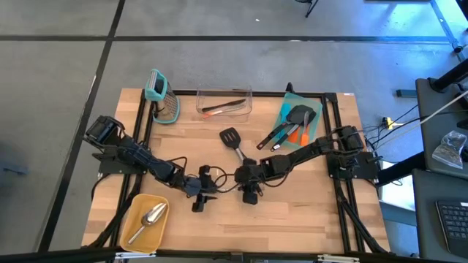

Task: Pick & Place Kitchen Items
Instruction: Put the silver table knife into the transparent bin

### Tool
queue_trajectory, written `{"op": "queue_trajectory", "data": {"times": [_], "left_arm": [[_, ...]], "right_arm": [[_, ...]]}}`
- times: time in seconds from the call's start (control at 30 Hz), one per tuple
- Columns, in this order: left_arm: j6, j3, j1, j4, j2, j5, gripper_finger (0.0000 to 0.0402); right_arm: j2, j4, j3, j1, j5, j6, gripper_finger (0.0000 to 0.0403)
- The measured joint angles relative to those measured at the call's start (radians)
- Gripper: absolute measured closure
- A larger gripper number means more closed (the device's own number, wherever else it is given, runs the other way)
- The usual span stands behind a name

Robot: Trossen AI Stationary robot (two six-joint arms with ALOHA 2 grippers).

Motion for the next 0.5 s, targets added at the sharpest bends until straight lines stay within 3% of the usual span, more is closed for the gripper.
{"op": "queue_trajectory", "data": {"times": [0.13,0.27,0.37,0.5], "left_arm": [[0.012,0.015,-0.032,0.004,0.000,-0.073,0.0198],[0.003,0.015,-0.059,0.000,0.002,-0.144,0.0199],[-0.025,0.013,-0.075,-0.027,0.007,-0.185,0.0199],[-0.082,0.013,-0.077,-0.027,0.036,-0.193,0.0199]], "right_arm": [[-0.009,-0.115,0.052,0.032,0.129,-0.086,0.0219],[-0.007,-0.097,0.064,0.068,0.149,-0.116,0.0158],[-0.007,-0.069,0.066,0.092,0.146,-0.126,0.0135],[-0.007,-0.091,0.067,0.126,0.174,-0.171,0.0134]]}}
